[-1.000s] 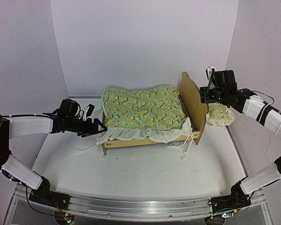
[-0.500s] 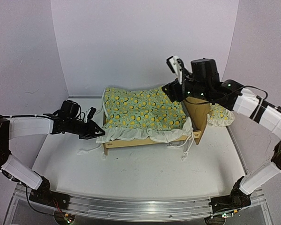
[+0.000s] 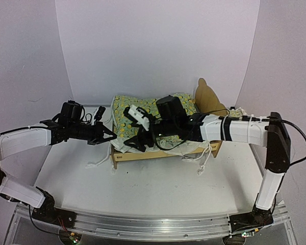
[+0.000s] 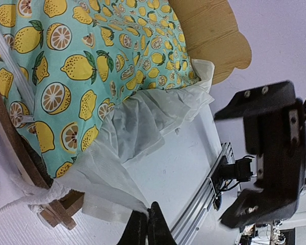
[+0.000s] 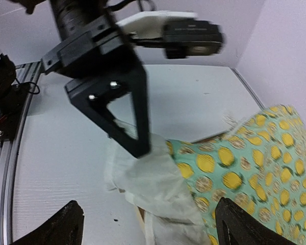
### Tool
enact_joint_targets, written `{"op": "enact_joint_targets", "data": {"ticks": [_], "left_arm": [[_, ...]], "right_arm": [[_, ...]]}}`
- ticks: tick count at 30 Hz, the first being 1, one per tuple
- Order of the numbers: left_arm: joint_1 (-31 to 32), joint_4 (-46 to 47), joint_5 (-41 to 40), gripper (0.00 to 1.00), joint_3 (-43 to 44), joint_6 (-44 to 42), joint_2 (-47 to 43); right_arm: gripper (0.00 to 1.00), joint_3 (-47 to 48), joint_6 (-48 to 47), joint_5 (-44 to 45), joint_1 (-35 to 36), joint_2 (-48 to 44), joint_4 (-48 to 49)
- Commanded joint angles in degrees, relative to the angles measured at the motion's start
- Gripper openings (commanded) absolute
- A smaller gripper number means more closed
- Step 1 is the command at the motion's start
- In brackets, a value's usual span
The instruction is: Set up the pet bed
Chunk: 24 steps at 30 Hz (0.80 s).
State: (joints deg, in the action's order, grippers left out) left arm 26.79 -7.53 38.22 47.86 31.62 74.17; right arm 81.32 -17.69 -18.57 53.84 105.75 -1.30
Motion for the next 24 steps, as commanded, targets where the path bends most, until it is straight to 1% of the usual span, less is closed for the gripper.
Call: {"op": "enact_joint_targets", "data": {"ticks": [1, 2, 4, 6, 7, 9, 10, 11, 12, 13, 14, 15, 16, 18, 19, 20, 22, 23, 24], "left_arm": [[0.46, 5.14, 3.09, 0.0, 3.13, 3.95, -2.77], [0.46, 5.53, 3.34, 0.0, 3.45, 4.28, -2.88], [0.46, 5.9, 3.8, 0.0, 3.96, 4.68, -2.95], [0.46, 6.02, 4.2, 0.0, 4.34, 4.87, -2.94], [0.46, 6.03, 4.3, 0.0, 4.33, 4.98, -2.93], [0.46, 6.21, 4.64, 0.0, 4.35, 4.93, -2.98], [0.46, 6.29, 4.72, 0.0, 4.42, 4.8, -2.98], [0.46, 6.24, 4.91, 0.0, 4.58, 4.8, -3.01], [0.46, 6.37, 5.29, 0.0, 4.81, 4.72, -3.06], [0.46, 6.38, 5.55, 0.0, 5.01, 4.57, -3.14], [0.46, 6.34, 5.49, 0.01, 5.13, 4.31, -3.33], [0.46, 6.15, 4.84, 0.04, 5.02, 3.93, -3.64], [0.48, 5.71, 3.83, 0.09, 4.77, 3.2, -4.17], [0.48, 3.31, -0.53, 0.31, 3.91, 1.09, -6.29], [0.46, 3.08, -3.0, 0.4, 2.87, 0.17, -7.78], [0.46, 3.03, -5.68, 0.49, 1.39, -0.75, -9.22], [0.45, 3.72, -9.97, 0.64, -2.09, -1.33, -11.58], [0.46, 4.9, -11.01, 0.68, -4.14, -1.15, -12.25], [0.5, 6.17, -12.18, 0.69, -5.97, -0.18, -12.59]], "right_arm": [[0.91, 2.82, -3.96, 1.1, 3.67, 5.64, 14.41], [0.9, 2.11, -3.29, 4.1, 4.28, 6.66, 17.86], [0.89, 1.41, -2.2, 7.14, 5.18, 8.56, 22.57], [0.84, 0.63, -0.86, 13.67, 6.12, 9.96, 27.5], [0.77, 0.76, -0.08, 16.81, 6.4, 10.48, 28.72], [0.6, 1.05, 2.11, 21.64, 6.6, 11.26, 30.28], [0.53, 1.07, 3.05, 23.97, 6.62, 11.64, 30.95], [0.49, 1.1, 3.81, 25.77, 6.6, 11.97, 31.46], [0.4, 0.73, 4.6, 27.62, 6.56, 12.08, 31.92], [0.31, 0.58, 5.08, 29.25, 6.54, 11.85, 32.19], [0.08, -0.07, 5.75, 29.97, 6.48, 11.28, 32.23], [0.01, -0.56, 6.67, 30.81, 6.45, 10.26, 32.19], [0.0, -1.11, 8.5, 31.49, 6.34, 8.76, 31.22], [0.0, -1.79, 12.42, 27.19, 5.04, 5.48, 27.38], [0.0, -1.68, 14.83, 22.93, 3.66, 4.02, 24.49], [0.0, -1.5, 17.75, 16.54, 1.94, 2.89, 22.28], [0.0, -0.11, 23.19, 5.82, -1.55, 1.71, 17.71], [0.0, 0.68, 25.11, -0.09, -3.16, 1.65, 16.07], [0.0, 1.67, 26.48, -3.72, -4.71, 1.95, 14.29]]}}
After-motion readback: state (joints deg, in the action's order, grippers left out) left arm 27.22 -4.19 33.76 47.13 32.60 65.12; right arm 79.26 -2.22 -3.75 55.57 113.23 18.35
